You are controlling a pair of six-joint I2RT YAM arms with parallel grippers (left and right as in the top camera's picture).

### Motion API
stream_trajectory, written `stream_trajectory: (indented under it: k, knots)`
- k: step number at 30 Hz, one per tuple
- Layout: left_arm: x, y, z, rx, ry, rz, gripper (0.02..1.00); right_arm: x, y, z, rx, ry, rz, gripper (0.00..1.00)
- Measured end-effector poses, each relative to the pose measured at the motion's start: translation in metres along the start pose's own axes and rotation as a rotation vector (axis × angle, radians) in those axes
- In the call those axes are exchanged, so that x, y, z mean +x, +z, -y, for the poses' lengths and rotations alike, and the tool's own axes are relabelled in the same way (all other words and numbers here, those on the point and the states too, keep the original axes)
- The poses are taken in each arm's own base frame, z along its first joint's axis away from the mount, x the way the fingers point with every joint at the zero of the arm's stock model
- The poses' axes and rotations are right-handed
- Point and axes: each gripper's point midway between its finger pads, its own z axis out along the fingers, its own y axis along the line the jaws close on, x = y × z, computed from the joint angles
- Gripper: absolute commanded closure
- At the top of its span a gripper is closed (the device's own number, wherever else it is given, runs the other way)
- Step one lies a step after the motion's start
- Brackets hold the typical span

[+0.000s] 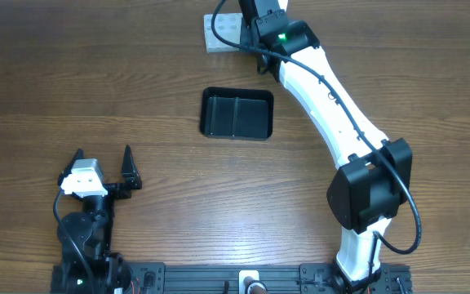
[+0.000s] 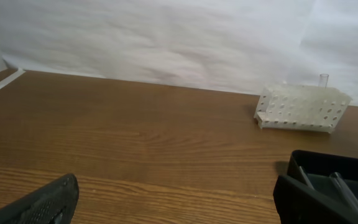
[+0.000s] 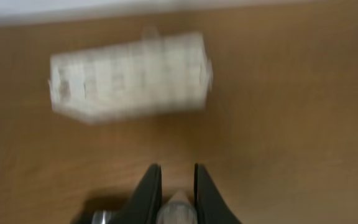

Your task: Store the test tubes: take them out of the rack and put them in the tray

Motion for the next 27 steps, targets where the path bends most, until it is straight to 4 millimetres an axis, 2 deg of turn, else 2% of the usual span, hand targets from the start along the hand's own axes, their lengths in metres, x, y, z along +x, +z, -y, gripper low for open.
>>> stream_trajectory:
  k: [3, 8, 15, 21, 27]
  knots:
    - [0.000, 0.000, 0.000, 0.000, 0.000, 0.000, 0.020, 0.034, -0.003, -0.002, -0.017, 0.066, -0.144, 0.989]
    - [0.000, 0.000, 0.000, 0.000, 0.000, 0.000, 0.020, 0.073, -0.012, -0.004, -0.026, 0.124, -0.317, 0.989]
    - [0.000, 0.000, 0.000, 0.000, 0.000, 0.000, 0.023, 0.097, -0.014, 0.000, -0.004, 0.145, -0.427, 0.985]
    - [0.000, 0.000, 0.000, 0.000, 0.000, 0.000, 0.020, 0.110, -0.006, 0.002, 0.017, 0.141, -0.472, 0.991]
    - [0.000, 0.000, 0.000, 0.000, 0.000, 0.000, 0.020, 0.120, 0.011, 0.000, 0.034, 0.132, -0.493, 0.991]
